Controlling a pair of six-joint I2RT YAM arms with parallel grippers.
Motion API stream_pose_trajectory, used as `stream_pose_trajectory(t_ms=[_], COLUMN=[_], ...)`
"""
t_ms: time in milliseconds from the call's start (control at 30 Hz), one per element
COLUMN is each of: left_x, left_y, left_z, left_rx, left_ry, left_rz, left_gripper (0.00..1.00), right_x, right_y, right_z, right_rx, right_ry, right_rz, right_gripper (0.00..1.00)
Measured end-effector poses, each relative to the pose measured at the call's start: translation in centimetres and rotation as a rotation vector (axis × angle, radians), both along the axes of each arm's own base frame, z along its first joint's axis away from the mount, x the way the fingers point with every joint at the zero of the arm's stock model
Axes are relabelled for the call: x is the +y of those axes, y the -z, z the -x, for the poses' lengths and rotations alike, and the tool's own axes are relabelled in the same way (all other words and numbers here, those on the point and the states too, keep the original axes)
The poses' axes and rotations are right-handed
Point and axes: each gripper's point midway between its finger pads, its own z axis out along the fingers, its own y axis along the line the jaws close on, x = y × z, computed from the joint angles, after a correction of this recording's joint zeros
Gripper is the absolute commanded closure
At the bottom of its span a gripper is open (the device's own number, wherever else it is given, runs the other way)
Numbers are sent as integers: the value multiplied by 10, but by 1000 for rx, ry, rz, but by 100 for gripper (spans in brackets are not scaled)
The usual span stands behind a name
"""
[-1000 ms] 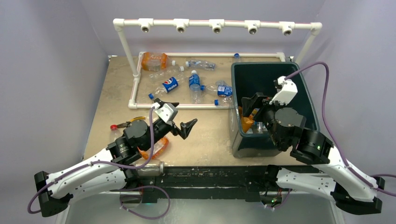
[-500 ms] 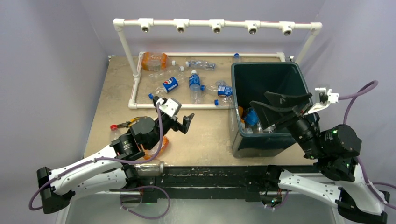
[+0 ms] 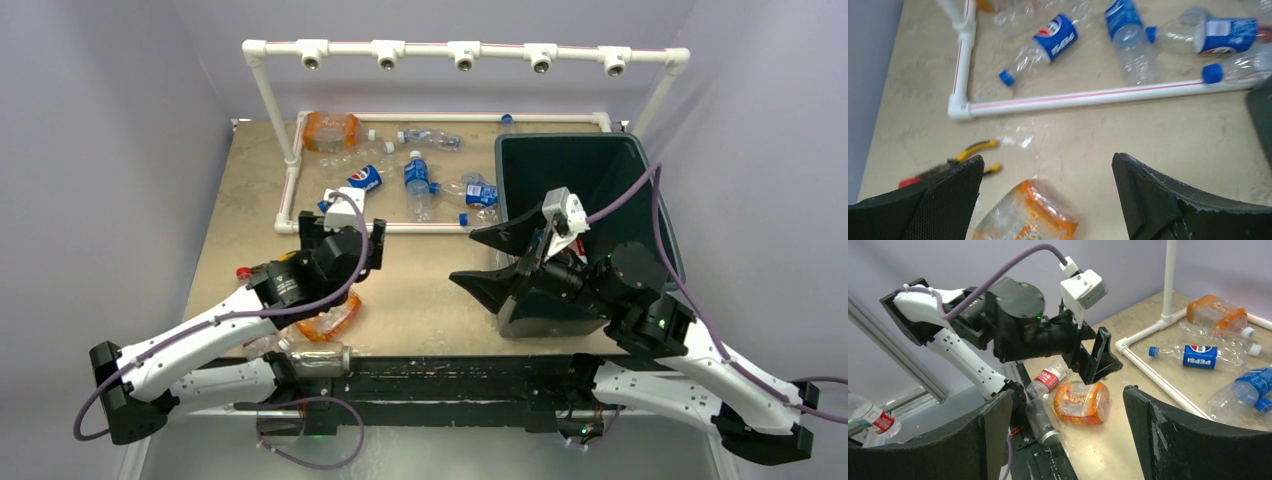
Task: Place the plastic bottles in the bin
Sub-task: Move the plastic bottle to the center of the board.
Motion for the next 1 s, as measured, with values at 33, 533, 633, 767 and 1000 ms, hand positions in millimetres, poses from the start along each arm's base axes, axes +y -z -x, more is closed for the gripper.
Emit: stream_pose_trajectory(t_ms=[33, 533, 633, 767, 1000], left_x=[6, 70, 62, 54, 44], left_y=[7, 98, 126, 158, 185], left_z=[1, 25, 20, 19, 19], left_rx=[26, 164, 242, 324, 378], left_ry=[-27, -383, -408, -414, -405], left_rz=[3, 306, 254, 193, 181], left_gripper=[1, 1, 1, 1, 20], right_x=[1, 7, 7, 6, 5], right_y=[2, -7, -6, -7, -8], right_z=[1, 12, 13, 13, 14], right_rx=[-2, -71, -71, -74, -77], right_ry=[-8, -82, -82, -83, -83], right_rz=[0, -82, -83, -88, -93], right_gripper=[14, 14, 14, 14, 14])
